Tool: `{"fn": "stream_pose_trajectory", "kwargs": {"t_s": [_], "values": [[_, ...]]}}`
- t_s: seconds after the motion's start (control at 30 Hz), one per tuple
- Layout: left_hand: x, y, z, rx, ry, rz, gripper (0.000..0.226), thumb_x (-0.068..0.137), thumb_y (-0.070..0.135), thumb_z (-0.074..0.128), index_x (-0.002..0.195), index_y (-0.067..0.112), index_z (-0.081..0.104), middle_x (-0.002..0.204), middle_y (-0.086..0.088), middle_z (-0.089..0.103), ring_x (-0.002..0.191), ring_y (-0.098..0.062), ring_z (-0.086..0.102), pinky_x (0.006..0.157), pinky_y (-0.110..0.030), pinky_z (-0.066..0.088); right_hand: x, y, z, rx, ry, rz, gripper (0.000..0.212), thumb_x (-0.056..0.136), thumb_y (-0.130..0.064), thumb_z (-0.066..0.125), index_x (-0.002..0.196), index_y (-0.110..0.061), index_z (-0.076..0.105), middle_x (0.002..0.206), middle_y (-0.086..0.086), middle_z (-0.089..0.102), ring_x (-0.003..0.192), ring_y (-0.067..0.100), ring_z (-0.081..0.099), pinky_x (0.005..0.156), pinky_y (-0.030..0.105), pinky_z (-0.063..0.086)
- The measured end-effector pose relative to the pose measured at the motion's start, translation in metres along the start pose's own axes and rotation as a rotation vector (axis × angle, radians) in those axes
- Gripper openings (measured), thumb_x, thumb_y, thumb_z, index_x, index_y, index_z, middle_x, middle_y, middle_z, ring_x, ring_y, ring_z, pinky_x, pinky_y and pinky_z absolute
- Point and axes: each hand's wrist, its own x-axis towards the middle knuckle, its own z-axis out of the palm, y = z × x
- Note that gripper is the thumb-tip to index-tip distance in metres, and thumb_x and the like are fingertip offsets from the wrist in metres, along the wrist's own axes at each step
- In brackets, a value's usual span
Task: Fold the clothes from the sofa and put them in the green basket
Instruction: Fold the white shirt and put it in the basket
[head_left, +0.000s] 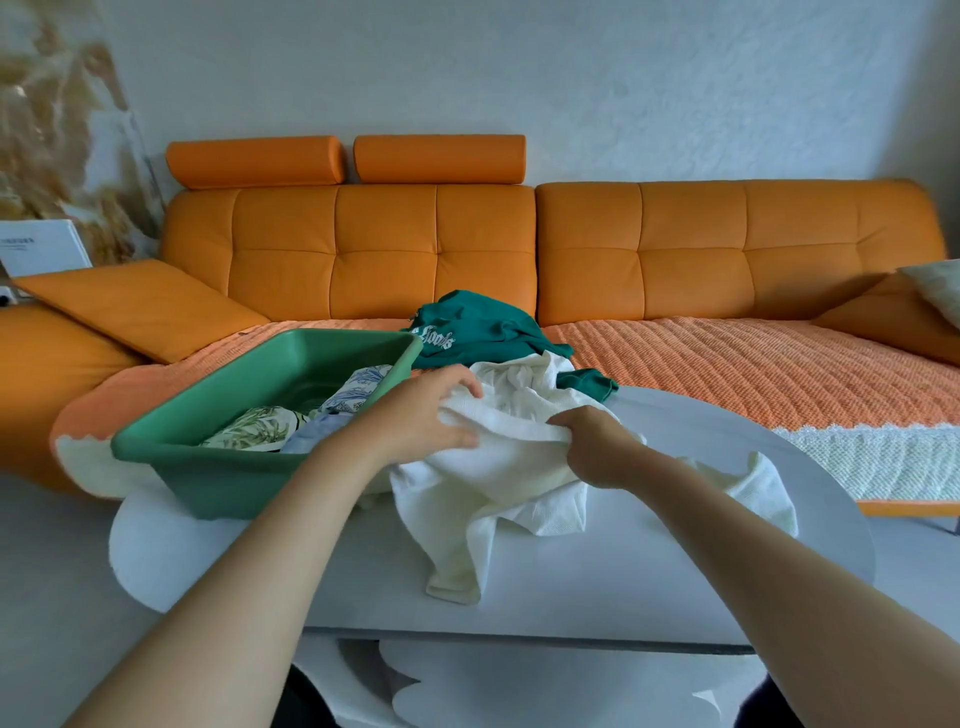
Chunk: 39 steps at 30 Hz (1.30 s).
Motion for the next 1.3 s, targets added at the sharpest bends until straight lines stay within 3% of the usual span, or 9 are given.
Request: {"fn": "stream_pose_trajectory", "kwargs": {"t_s": [0.07, 0.17, 0.27, 0.37, 0.5, 0.57, 0.63, 0.87, 1.3], "values": [[-0.005, -0.001, -0.008, 0.223, -0.208, -0.056, 0.012, 0.088, 0.018, 0.068, 0.094, 0.027, 0.064, 0.092, 0.008, 0.055, 0.079, -0.013, 0.053, 0.066, -0.031, 0.041, -0.004, -0.007, -0.008, 0.067, -0.016, -0.003, 0.056, 0.077, 0.004, 0.036, 0.097, -0.033, 0.073, 0.089, -0.009, 0.065, 0.087, 0.017, 0.061, 0.058, 0.018, 0.042], [-0.014, 0.001, -0.011, 0.448, -0.572, -0.275, 0.009, 0.088, 0.015, 0.069, 0.08, 0.019, 0.065, 0.074, -0.002, 0.055, 0.062, -0.018, 0.05, 0.056, -0.029, 0.04, -0.017, -0.015, -0.017, 0.076, -0.376, -0.004, 0.04, 0.062, -0.009, 0.041, 0.073, -0.031, 0.073, 0.071, -0.016, 0.065, 0.073, 0.012, 0.06, 0.056, 0.018, 0.046], [-0.021, 0.012, -0.006, 0.534, -0.871, -0.387, 0.02, 0.083, 0.033, 0.077, 0.095, 0.019, 0.068, 0.084, 0.004, 0.064, 0.075, -0.019, 0.063, 0.063, -0.027, 0.046, -0.028, -0.015, -0.015, 0.022, -0.789, 0.065, 0.043, 0.061, -0.024, 0.048, 0.093, -0.009, 0.072, 0.074, 0.0, 0.068, 0.053, 0.019, 0.057, 0.054, 0.021, 0.046], [-0.018, 0.018, 0.005, 0.31, -0.951, -0.387, 0.041, 0.087, 0.043, 0.073, 0.126, 0.032, 0.062, 0.102, 0.014, 0.067, 0.097, -0.01, 0.069, 0.08, -0.023, 0.047, -0.025, -0.009, -0.017, 0.363, -1.0, 0.17, 0.049, 0.089, -0.04, 0.042, 0.111, -0.006, 0.071, 0.103, 0.003, 0.075, 0.067, 0.025, 0.071, 0.059, 0.027, 0.05], [-0.002, 0.018, 0.03, 0.075, -0.627, -0.185, 0.027, 0.089, 0.046, 0.066, 0.115, 0.037, 0.068, 0.109, 0.014, 0.068, 0.093, -0.004, 0.069, 0.083, -0.025, 0.05, -0.01, 0.013, -0.016, 0.042, -0.503, 0.251, 0.038, 0.102, -0.028, 0.036, 0.118, -0.013, 0.067, 0.112, 0.004, 0.074, 0.093, 0.028, 0.073, 0.064, 0.031, 0.056], [0.008, 0.016, 0.05, 0.071, -0.534, -0.143, 0.026, 0.091, 0.043, 0.063, 0.116, 0.039, 0.067, 0.118, 0.014, 0.064, 0.104, -0.005, 0.064, 0.093, -0.029, 0.051, -0.006, 0.031, -0.004, -0.431, -0.318, 0.113, 0.035, 0.101, -0.018, 0.042, 0.131, -0.02, 0.06, 0.13, 0.006, 0.062, 0.115, 0.026, 0.062, 0.089, 0.035, 0.054], [0.02, 0.013, 0.071, 0.173, -0.503, -0.135, 0.041, 0.091, 0.045, 0.061, 0.132, 0.039, 0.057, 0.137, 0.009, 0.052, 0.121, -0.011, 0.053, 0.102, -0.034, 0.047, -0.005, 0.047, 0.008, -0.343, -0.19, 0.129, 0.041, 0.097, -0.029, 0.05, 0.137, -0.036, 0.052, 0.141, 0.007, 0.047, 0.132, 0.028, 0.043, 0.106, 0.039, 0.042], [0.061, 0.005, 0.125, 0.417, -0.585, -0.203, 0.087, 0.084, 0.071, 0.057, 0.156, 0.044, 0.017, 0.166, 0.003, 0.006, 0.151, -0.026, 0.011, 0.119, -0.048, 0.023, 0.017, 0.082, 0.037, -0.396, -0.412, 0.24, 0.073, 0.091, -0.077, 0.027, 0.154, -0.051, 0.004, 0.167, -0.004, -0.01, 0.152, 0.029, -0.013, 0.111, 0.073, 0.0], [0.121, -0.016, 0.162, 0.216, -0.473, -0.077, 0.084, 0.089, 0.068, 0.054, 0.157, 0.042, 0.012, 0.167, 0.011, -0.004, 0.153, -0.013, -0.004, 0.122, -0.038, 0.004, 0.06, 0.145, 0.003, -0.617, -0.22, 0.327, 0.056, 0.102, -0.057, 0.02, 0.156, -0.043, 0.015, 0.167, 0.009, -0.001, 0.152, 0.032, 0.008, 0.119, 0.054, 0.009]]}}
